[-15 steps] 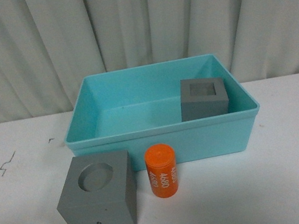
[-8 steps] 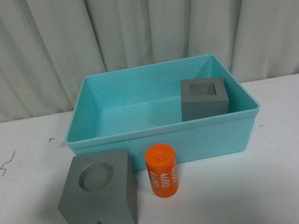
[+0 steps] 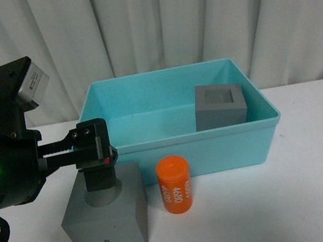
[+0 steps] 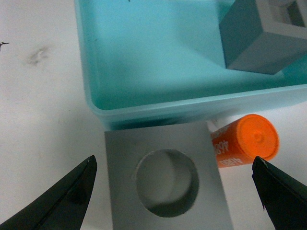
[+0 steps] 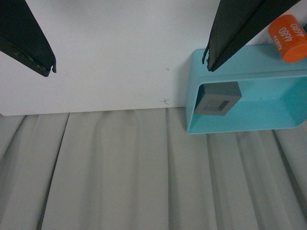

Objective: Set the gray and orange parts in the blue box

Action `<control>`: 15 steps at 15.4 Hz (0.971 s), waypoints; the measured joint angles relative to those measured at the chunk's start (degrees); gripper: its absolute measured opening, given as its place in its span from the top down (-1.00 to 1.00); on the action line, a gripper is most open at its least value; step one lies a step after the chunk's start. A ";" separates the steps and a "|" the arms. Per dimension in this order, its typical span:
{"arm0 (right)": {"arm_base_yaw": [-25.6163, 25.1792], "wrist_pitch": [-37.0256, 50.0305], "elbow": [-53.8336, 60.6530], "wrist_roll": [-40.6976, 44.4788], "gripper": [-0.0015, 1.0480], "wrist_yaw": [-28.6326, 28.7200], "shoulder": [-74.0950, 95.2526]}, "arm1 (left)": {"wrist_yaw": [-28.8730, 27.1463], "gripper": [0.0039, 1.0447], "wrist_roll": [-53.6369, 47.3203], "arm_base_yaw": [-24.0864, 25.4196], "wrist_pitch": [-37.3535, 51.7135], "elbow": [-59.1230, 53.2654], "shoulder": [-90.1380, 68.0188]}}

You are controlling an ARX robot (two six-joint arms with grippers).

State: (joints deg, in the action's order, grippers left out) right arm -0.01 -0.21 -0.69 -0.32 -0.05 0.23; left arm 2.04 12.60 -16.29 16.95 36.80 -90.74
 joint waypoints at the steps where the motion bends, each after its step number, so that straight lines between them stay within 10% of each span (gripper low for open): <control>1: 0.00 0.00 0.00 0.00 -0.87 0.00 0.00 | -0.59 -0.88 -1.49 1.03 -1.44 1.53 -1.29; 15: 0.00 0.00 0.00 0.00 -0.87 0.00 0.00 | -0.24 -0.88 -8.39 2.78 -1.22 1.25 -8.55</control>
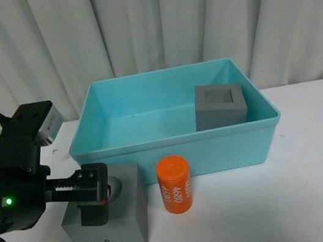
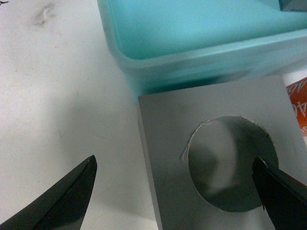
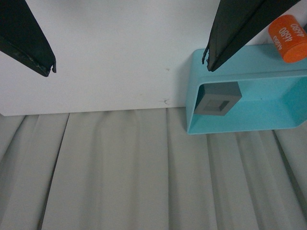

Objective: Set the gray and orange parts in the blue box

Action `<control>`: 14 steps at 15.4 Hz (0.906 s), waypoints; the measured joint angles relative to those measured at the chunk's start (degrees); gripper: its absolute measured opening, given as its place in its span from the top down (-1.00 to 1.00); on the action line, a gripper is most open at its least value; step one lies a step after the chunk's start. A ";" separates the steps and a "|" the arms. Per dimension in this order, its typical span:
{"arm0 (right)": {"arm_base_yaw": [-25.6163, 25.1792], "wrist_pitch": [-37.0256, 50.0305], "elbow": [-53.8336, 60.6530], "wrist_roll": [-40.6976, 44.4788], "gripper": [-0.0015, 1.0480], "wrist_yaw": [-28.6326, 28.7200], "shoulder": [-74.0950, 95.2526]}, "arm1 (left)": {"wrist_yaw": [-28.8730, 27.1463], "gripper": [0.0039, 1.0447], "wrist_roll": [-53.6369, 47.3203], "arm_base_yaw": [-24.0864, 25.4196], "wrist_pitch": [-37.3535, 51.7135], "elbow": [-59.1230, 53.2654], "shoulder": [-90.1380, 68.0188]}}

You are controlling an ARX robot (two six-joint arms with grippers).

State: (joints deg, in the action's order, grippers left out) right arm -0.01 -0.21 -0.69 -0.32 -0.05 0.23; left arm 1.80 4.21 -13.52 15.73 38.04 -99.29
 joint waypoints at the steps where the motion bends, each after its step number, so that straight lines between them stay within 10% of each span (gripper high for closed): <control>1: 0.00 0.00 0.00 0.00 -0.87 0.00 0.00 | -0.81 -0.88 -0.31 -0.24 0.31 0.07 -0.98; 6: 0.00 0.00 0.00 0.00 -0.87 0.00 0.00 | -4.37 -0.79 -3.39 -0.76 1.92 1.53 -3.41; 14: 0.00 0.00 0.00 0.00 -0.87 0.00 0.00 | -1.68 0.61 -4.26 -1.05 0.52 1.05 -1.42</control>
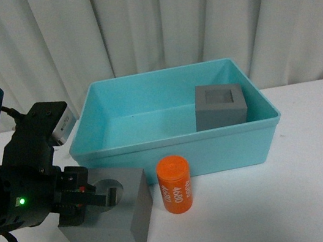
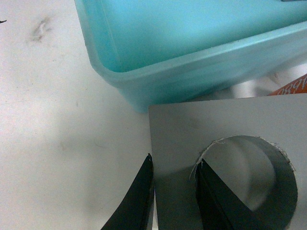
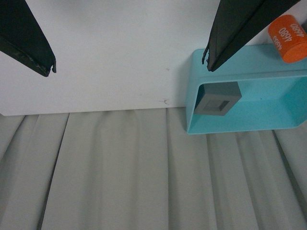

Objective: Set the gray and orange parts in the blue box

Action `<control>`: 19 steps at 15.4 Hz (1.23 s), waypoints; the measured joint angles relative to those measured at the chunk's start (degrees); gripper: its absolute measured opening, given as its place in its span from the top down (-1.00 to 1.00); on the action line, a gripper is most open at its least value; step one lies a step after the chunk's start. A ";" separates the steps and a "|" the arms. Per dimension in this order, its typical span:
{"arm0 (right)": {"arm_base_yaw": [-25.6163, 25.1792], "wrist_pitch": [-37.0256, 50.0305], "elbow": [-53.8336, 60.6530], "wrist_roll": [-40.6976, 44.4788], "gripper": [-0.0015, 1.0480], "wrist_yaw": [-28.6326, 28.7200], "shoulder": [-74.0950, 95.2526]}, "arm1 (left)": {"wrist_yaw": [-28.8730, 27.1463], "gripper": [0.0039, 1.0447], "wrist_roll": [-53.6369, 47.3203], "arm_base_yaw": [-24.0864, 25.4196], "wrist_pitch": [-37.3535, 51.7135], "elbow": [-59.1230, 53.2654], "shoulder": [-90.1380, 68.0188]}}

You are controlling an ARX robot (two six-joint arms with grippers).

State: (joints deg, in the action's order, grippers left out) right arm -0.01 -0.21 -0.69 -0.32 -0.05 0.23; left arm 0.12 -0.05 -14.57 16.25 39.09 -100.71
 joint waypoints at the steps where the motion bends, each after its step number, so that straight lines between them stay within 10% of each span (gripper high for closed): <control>1: 0.00 0.00 0.00 0.00 -0.87 0.00 0.00 | 0.24 0.62 -0.22 0.35 -0.33 -0.44 0.63; 8: 0.00 0.00 0.00 0.00 -0.87 0.00 0.00 | 6.10 0.64 -14.21 11.61 -12.37 -7.39 21.97; 19: 0.00 0.02 0.00 0.00 -0.87 0.00 0.00 | -0.42 0.65 -0.52 -4.17 -17.97 26.60 4.35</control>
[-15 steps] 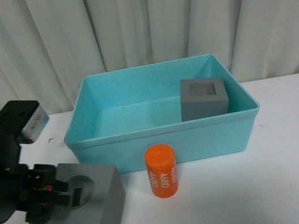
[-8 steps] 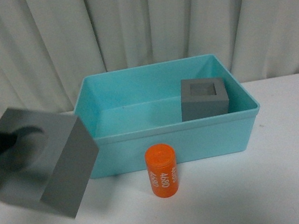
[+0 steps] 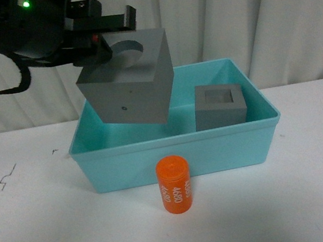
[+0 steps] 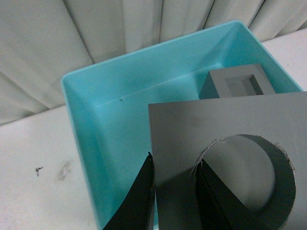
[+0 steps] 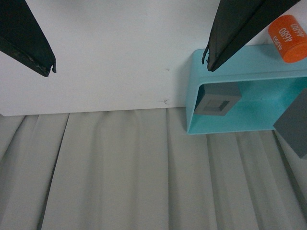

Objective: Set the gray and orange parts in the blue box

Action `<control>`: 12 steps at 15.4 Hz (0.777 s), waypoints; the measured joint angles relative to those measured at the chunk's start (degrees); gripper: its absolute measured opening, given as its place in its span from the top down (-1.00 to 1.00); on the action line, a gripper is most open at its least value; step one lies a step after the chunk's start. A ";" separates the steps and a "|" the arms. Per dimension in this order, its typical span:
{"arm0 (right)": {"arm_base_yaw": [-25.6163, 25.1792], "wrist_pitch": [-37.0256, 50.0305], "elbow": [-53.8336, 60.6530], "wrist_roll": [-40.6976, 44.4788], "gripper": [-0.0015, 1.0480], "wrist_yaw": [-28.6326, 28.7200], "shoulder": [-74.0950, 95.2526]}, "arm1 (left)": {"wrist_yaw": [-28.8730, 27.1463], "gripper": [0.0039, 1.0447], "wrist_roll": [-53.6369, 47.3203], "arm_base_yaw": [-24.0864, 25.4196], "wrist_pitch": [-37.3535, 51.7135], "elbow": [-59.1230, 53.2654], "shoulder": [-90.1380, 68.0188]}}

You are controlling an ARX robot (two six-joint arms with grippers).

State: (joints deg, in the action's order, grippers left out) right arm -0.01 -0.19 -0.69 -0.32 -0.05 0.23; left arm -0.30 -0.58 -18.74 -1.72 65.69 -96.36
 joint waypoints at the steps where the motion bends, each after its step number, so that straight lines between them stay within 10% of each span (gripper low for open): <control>1: 0.00 0.00 0.00 0.00 -0.87 0.00 0.00 | -1.40 0.65 1.62 -0.37 -0.17 2.40 -2.75; 12: 0.00 -0.02 0.00 0.00 -0.87 0.00 0.00 | -8.94 0.65 8.22 1.66 2.16 7.80 -16.98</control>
State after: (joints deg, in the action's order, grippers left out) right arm -0.01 -0.21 -0.69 -0.32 -0.05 0.23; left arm -9.23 7.64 -17.08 0.45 73.49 -113.34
